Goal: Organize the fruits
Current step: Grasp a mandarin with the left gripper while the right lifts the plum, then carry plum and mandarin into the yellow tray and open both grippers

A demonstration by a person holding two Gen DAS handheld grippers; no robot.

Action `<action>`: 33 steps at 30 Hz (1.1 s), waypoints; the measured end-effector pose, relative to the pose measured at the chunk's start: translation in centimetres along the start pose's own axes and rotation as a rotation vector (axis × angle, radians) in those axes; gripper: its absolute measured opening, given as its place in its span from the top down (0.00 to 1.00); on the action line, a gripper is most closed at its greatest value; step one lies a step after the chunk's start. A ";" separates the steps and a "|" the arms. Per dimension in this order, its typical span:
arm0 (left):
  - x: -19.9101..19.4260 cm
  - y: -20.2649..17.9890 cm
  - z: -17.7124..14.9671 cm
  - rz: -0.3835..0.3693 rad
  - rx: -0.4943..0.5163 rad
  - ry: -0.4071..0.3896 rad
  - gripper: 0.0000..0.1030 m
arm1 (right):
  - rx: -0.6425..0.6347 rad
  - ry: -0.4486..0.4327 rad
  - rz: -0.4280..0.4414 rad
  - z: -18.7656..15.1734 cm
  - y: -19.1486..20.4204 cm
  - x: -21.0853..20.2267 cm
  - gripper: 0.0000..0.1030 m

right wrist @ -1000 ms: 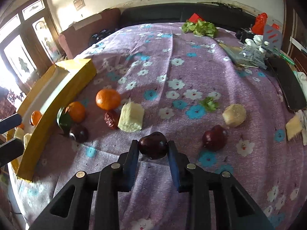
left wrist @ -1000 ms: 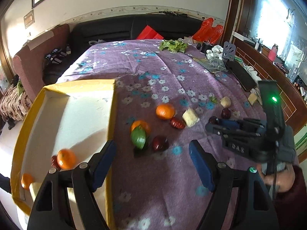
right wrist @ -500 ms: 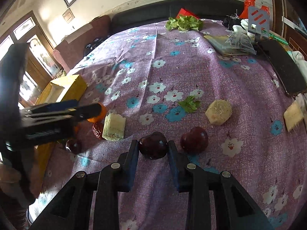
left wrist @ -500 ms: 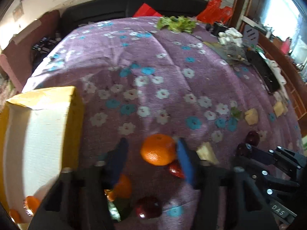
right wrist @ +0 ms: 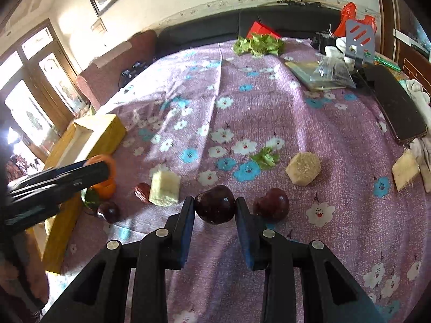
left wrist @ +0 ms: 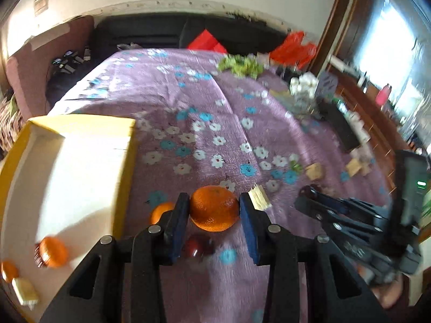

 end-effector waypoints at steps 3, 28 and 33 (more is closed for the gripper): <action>-3.9 2.0 -0.9 0.040 -0.022 -0.053 0.64 | -0.013 -0.032 0.021 0.2 0.7 -0.9 0.68; -8.0 21.1 -6.2 0.330 -0.221 -0.018 0.64 | -0.402 0.093 0.253 -6.2 26.1 0.8 0.67; -8.1 22.1 -7.1 0.307 -0.267 -0.008 0.64 | -0.424 0.149 0.195 -7.2 27.4 5.1 0.66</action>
Point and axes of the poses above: each gripper's, at about its wrist camera, not at the fingertips, and x roughly the way its jaws point, y to its left, z to its top, the point moved 7 cm from there along x, roughly the way its jaws point, and after that the axes turned 5 degrees about x, right-handed, at the moved point
